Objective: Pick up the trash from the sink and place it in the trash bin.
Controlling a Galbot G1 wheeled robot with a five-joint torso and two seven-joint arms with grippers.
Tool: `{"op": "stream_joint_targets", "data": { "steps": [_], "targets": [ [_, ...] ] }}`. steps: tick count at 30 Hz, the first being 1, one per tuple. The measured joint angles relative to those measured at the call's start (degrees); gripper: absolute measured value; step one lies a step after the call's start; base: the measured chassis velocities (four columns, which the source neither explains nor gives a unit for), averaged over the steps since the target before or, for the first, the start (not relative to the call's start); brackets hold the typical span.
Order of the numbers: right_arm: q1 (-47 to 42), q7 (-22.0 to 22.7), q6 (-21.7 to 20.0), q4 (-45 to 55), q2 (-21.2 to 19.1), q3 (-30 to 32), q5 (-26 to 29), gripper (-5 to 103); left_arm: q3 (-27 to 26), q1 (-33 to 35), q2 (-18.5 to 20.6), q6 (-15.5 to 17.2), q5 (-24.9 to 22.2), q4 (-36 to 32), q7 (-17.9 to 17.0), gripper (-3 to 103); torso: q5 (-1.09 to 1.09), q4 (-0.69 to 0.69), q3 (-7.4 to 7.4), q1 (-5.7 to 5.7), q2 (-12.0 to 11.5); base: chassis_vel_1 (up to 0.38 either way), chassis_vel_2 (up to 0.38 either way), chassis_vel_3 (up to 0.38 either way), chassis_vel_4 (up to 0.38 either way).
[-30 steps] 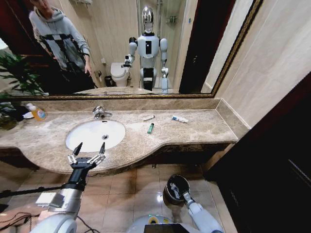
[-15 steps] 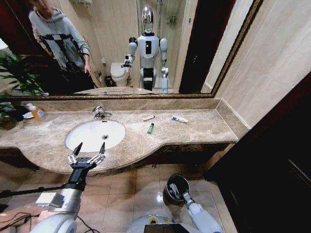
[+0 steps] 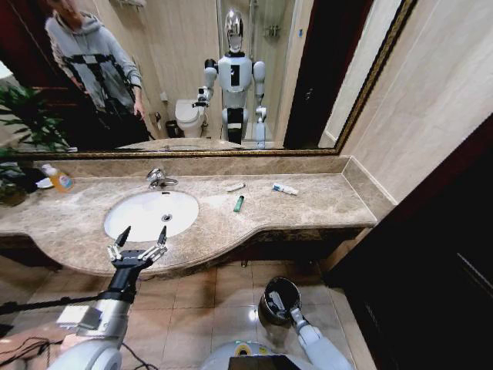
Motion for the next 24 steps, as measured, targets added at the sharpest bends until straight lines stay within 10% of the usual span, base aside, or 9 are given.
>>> {"op": "stream_joint_targets", "data": {
  "steps": [12, 24],
  "targets": [
    [-15.23, 1.46, 10.11, 28.12, -8.81, 1.26, 6.36, 100, 0.00, 0.00, 0.00, 0.00, 0.00, 0.00, 0.00, 100, -0.01, -0.01, 0.00, -0.01, 0.00, 0.000, 0.000, 0.000, 0.000],
    [-32.42, 5.37, 3.22, 65.42, -14.36, 7.91, 18.32, 100, 0.00, 0.00, 0.00, 0.00, 0.00, 0.00, 0.00, 100, -0.01, 0.00, -0.01, -0.01, 0.00, 0.000, 0.000, 0.000, 0.000]
  ]
}}
